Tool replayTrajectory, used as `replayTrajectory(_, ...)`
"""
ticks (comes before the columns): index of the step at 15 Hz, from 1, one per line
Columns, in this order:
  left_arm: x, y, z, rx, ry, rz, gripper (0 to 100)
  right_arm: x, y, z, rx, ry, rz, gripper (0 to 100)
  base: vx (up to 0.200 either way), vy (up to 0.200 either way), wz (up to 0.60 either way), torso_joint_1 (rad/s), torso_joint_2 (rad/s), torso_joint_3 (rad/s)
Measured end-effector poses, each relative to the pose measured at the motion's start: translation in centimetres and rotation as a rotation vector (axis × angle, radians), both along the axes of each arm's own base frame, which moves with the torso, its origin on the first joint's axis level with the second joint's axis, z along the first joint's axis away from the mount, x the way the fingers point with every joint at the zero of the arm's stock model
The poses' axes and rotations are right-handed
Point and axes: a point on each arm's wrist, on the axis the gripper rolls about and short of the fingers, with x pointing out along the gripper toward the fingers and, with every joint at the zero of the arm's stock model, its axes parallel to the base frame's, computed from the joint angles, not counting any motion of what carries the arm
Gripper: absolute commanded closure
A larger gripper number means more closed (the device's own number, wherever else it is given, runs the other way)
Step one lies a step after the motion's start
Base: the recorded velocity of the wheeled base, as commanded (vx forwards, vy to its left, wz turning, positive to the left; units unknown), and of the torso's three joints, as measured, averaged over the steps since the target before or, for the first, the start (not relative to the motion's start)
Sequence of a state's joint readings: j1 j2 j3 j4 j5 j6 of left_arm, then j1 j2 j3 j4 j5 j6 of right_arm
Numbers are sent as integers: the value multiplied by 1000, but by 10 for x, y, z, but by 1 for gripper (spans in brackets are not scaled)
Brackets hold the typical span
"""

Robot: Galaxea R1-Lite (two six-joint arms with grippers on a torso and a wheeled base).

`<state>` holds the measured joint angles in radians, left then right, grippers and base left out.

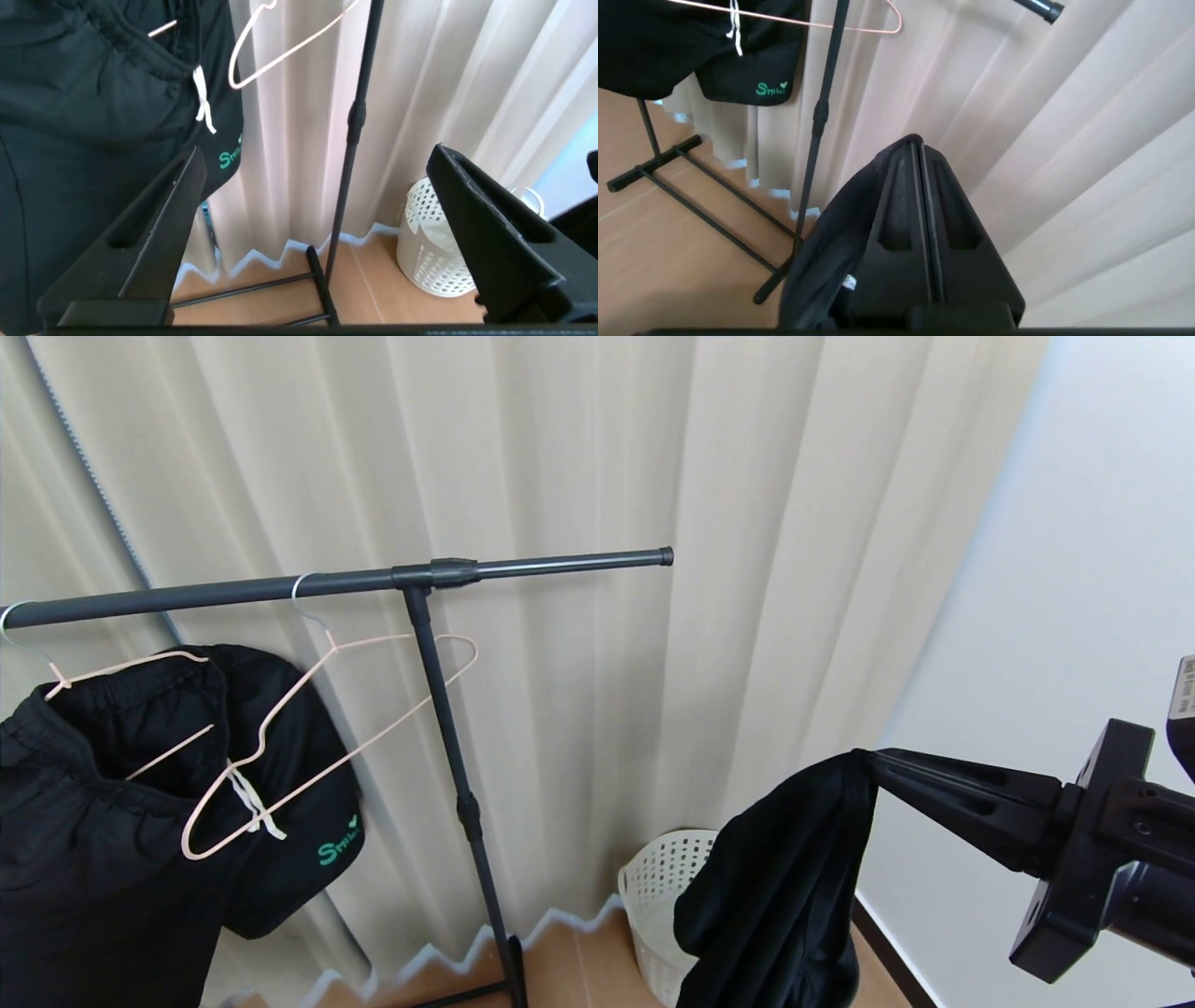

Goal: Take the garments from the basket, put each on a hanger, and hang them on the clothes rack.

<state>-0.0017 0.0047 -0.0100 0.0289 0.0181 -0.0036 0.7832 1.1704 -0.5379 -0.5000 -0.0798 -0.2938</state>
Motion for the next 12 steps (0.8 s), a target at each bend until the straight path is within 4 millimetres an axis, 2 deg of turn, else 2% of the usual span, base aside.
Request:
replayTrajectory(5, 0, 0, 0, 0, -1, 0, 0, 0, 0, -1, -3, 2, 1, 100, 0, 0, 0, 161, -361, -200)
replayTrajectory(8, 0, 0, 0, -1, -1, 0, 0, 0, 0, -1, -2, 2, -3, 100, 0, 0, 0, 14, -24, -14)
replayTrajectory(12, 0, 0, 0, -1, -1, 0, 0, 1, -1, -1, -2, 1, -10, 100, 0, 0, 600, 8, 0, 4)
